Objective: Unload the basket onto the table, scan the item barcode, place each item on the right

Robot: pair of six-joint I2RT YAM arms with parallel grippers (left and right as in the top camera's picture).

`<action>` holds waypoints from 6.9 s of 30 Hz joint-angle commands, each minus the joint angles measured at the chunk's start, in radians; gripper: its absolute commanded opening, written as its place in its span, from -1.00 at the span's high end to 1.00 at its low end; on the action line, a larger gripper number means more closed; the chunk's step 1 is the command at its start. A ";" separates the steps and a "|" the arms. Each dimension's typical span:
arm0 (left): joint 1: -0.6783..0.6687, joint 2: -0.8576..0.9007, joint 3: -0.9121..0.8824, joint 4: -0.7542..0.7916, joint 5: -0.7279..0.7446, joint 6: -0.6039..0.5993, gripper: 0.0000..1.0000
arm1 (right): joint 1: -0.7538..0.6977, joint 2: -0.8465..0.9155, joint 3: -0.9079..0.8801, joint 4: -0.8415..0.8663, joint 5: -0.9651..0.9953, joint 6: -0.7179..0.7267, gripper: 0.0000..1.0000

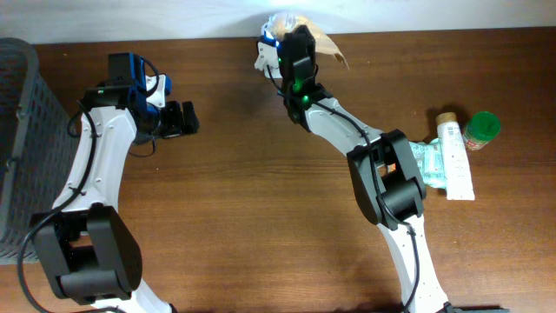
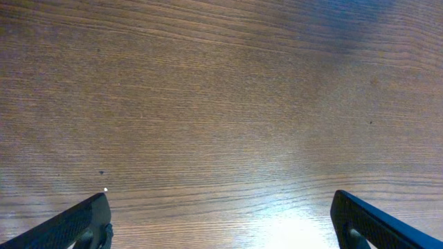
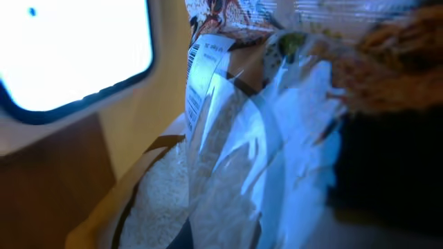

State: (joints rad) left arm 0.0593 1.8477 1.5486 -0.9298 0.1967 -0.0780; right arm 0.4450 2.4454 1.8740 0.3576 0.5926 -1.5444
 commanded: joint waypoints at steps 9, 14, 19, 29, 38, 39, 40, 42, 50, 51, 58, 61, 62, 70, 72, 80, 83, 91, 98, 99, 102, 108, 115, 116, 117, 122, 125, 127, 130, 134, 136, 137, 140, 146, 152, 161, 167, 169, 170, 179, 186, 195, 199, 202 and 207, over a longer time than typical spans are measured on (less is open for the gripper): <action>0.001 0.002 0.001 0.000 -0.003 0.008 -0.98 | 0.020 -0.021 0.023 -0.002 0.007 0.013 0.91; 0.001 0.002 0.001 0.000 -0.003 0.008 -0.98 | 0.025 -0.093 0.023 -0.006 0.006 0.071 0.91; 0.001 0.002 0.001 0.000 -0.003 0.008 -0.98 | 0.025 -0.271 0.023 -0.220 -0.006 0.259 0.92; 0.001 0.002 0.001 0.000 -0.003 0.008 -0.98 | 0.010 -0.671 0.023 -0.928 -0.329 0.953 0.91; 0.001 0.002 0.001 0.000 -0.003 0.008 -0.98 | -0.196 -0.815 0.011 -1.585 -0.698 1.419 0.91; 0.001 0.002 0.001 0.000 -0.003 0.008 -0.98 | -0.240 -0.806 -0.026 -1.639 -0.698 1.432 0.91; 0.001 0.002 0.001 0.000 -0.003 0.008 -0.98 | -0.266 -0.804 -0.058 -1.652 -0.698 1.434 0.91; 0.001 0.002 0.000 0.000 -0.003 0.008 -0.98 | -0.311 -0.803 -0.137 -1.639 -0.698 1.435 0.91; 0.001 0.002 0.001 0.000 -0.003 0.008 -0.98 | -0.493 -0.803 -0.472 -1.407 -0.720 1.452 0.91; 0.001 0.002 0.001 0.000 -0.003 0.008 -0.98 | -0.492 -0.808 -0.461 -1.407 -0.720 1.452 0.91; 0.001 0.002 0.001 0.000 -0.003 0.008 -0.98 | -0.447 -0.938 -0.253 -1.535 -0.745 1.453 0.49; 0.001 0.002 0.001 0.000 -0.003 0.008 -0.98 | -0.433 -1.043 -0.143 -1.607 -0.811 1.453 0.24; 0.001 0.002 0.001 0.000 -0.003 0.008 -0.98 | -0.432 -1.088 -0.105 -1.637 -0.855 1.453 0.09; 0.001 0.002 0.001 0.000 -0.003 0.008 -0.98 | -0.432 -1.362 -0.072 -1.729 -0.917 1.421 -0.96; 0.001 0.002 0.001 0.000 -0.003 0.008 -0.98 | -0.432 -1.415 -0.073 -1.792 -0.808 1.415 -0.96; 0.001 0.002 0.001 0.000 -0.003 0.008 -0.98 | -0.433 -1.612 -0.095 -1.921 -0.653 1.431 -0.96; 0.001 0.002 0.001 0.000 -0.003 0.008 -0.98 | -0.435 -1.705 -0.187 -1.871 -0.630 1.429 -0.96; 0.001 0.002 0.001 0.000 -0.003 0.008 -0.98 | -0.435 -2.066 -0.859 -1.231 -0.630 1.426 -0.96; 0.001 0.002 0.001 0.000 -0.003 0.008 -0.98 | -0.432 -2.243 -1.416 -0.583 -0.780 1.426 -0.96; 0.001 0.002 0.001 0.000 -0.003 0.008 -0.98 | -0.432 -2.264 -1.477 -0.507 -0.797 1.426 -0.96; 0.001 0.002 0.001 0.000 -0.003 0.008 -0.98 | -0.429 -2.343 -1.649 -0.326 -0.826 1.427 -0.96; 0.001 0.002 0.001 0.000 -0.003 0.008 -0.98 | -0.411 -2.442 -1.833 -0.248 -0.823 1.431 -0.96; 0.001 0.002 0.001 0.000 -0.003 0.008 -0.98 | -0.412 -2.442 -1.868 -0.352 -0.821 1.430 -0.96; 0.001 0.002 0.001 0.000 -0.003 0.008 -0.98 | -0.412 -2.442 -1.868 -0.386 -0.821 1.430 -0.97; 0.001 0.002 0.001 0.000 -0.003 0.008 -0.99 | -0.412 -2.442 -1.868 -0.422 -0.818 1.430 -0.96; 0.001 0.002 0.001 0.000 -0.003 0.008 -0.98 | -0.412 -2.442 -1.868 -0.415 -0.818 1.429 -0.96; 0.001 0.002 0.001 0.000 -0.003 0.008 -0.98 | -0.412 -2.442 -1.868 -0.415 -0.818 1.430 -0.96; 0.001 0.002 0.001 0.000 -0.003 0.008 -0.98 | -0.412 -2.442 -1.868 -0.415 -0.818 1.430 -0.96; 0.001 0.002 0.001 0.000 -0.003 0.008 -0.98 | -0.412 -2.442 -1.868 -0.415 -0.818 1.430 -0.96; 0.001 0.002 0.001 0.000 -0.003 0.008 -0.98 | -0.412 -2.442 -1.868 -0.415 -0.818 1.430 -0.96; 0.001 0.002 0.001 0.000 -0.003 0.008 -0.98 | -0.412 -2.442 -1.868 -0.415 -0.818 1.430 -0.96; 0.001 0.002 0.001 0.000 -0.003 0.008 -0.99 | -0.412 -2.442 -1.868 -0.415 -0.818 1.430 -0.96; 0.001 0.002 0.001 0.000 -0.003 0.008 -0.98 | -0.412 -2.442 -1.868 -0.415 -0.818 1.430 -0.96; -0.005 -0.058 0.000 0.000 -0.003 0.008 -0.98 | -0.412 -2.442 -1.868 -0.415 -0.818 1.430 -0.96; -0.080 -0.288 -0.028 0.031 -0.066 0.031 -0.98 | -0.412 -2.442 -1.868 -0.415 -0.818 1.430 -0.96; -0.084 -0.832 -0.671 0.759 -0.159 0.098 -0.98 | -0.412 -2.442 -1.868 -0.415 -0.818 1.430 -0.96; 0.017 -1.315 -1.173 1.004 -0.132 0.108 -0.98 | -0.412 -2.442 -1.868 -0.415 -0.818 1.430 -0.96; 0.043 -1.446 -1.266 1.005 -0.125 0.153 -0.98 | -0.412 -2.442 -1.868 -0.415 -0.818 1.430 -0.96; 0.048 -1.496 -1.299 1.004 -0.122 0.181 -0.98 | -0.412 -2.442 -1.868 -0.415 -0.818 1.430 -0.96; 0.050 -1.765 -1.504 0.999 -0.124 0.320 -0.98 | -0.412 -2.442 -1.868 -0.415 -0.818 1.430 -0.96; 0.050 -1.846 -1.540 0.888 -0.130 0.319 -0.98 | -0.412 -2.442 -1.868 -0.415 -0.818 1.430 -0.96; 0.040 -1.843 -1.540 0.854 -0.130 0.319 -0.98 | -0.412 -2.442 -1.868 -0.415 -0.818 1.430 -0.96; 0.040 -1.843 -1.540 0.854 -0.130 0.319 -0.99 | -0.412 -2.442 -1.868 -0.415 -0.818 1.430 -0.96; 0.040 -1.843 -1.540 0.854 -0.130 0.319 -0.98 | -0.412 -2.442 -1.868 -0.415 -0.818 1.430 -0.96; 0.040 -1.843 -1.540 0.854 -0.130 0.319 -0.98 | -0.412 -2.442 -1.868 -0.415 -0.818 1.430 -0.96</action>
State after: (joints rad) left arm 0.1040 0.0147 0.0143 -0.0731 0.0628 0.2249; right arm 0.0269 0.0109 0.0109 -0.0528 -0.2199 -0.1154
